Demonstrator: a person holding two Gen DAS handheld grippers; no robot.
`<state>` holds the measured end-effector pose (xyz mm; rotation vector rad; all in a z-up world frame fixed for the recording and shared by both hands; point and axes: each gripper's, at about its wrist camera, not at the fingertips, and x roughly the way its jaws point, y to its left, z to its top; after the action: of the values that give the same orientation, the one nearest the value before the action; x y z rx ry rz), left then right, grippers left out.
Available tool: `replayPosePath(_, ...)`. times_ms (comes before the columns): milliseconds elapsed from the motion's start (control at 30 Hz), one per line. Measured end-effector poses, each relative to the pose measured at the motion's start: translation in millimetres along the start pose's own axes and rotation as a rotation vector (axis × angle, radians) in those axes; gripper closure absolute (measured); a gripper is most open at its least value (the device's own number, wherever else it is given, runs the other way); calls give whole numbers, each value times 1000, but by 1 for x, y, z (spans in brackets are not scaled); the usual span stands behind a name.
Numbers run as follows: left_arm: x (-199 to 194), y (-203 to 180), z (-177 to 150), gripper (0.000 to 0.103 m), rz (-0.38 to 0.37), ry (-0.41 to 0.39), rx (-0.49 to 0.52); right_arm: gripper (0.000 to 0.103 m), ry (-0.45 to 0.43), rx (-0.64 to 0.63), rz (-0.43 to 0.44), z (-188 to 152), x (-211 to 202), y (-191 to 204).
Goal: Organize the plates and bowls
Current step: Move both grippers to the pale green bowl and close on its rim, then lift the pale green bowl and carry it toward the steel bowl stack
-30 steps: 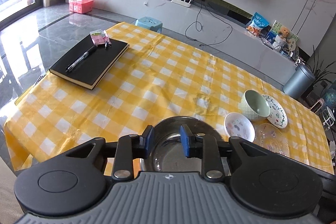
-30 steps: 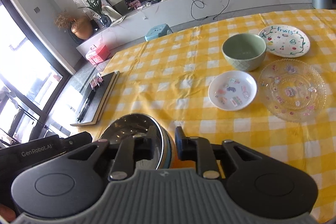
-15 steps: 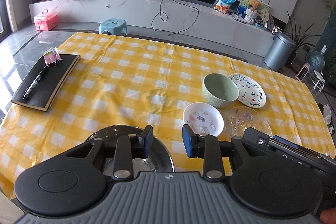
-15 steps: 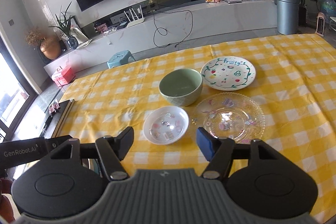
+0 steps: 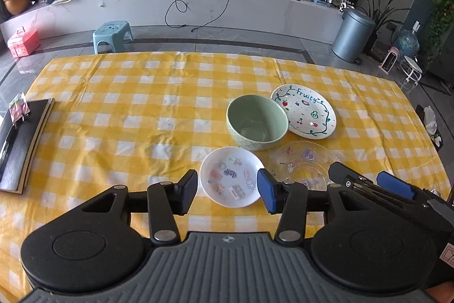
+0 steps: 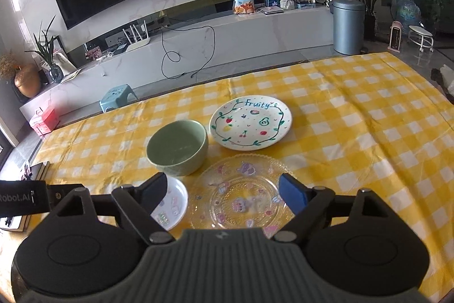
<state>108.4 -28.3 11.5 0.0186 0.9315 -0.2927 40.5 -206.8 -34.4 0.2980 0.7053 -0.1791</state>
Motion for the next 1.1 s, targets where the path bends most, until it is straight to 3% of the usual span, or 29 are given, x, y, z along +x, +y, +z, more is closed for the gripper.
replayPosePath(233,26,-8,27,39,-59,42,17,21,30,32,7,21,24,-14)
replayPosePath(367,42,-10,44,36,-55,49,31,24,71,52,11,33,43,-17)
replayPosePath(500,61,-12,56,35,-43,52,48,33,114,83,23,45,62,-18)
replayPosePath(700,103,4,68,35,-73,112,-38,48,157,119,38,58,91,-16)
replayPosePath(833,122,15,68,38,-58,145,-71,56,196,125,63,58,111,-7)
replayPosePath(1100,146,18,67,60,-58,194,-79,73,247,102,61,52,142,10)
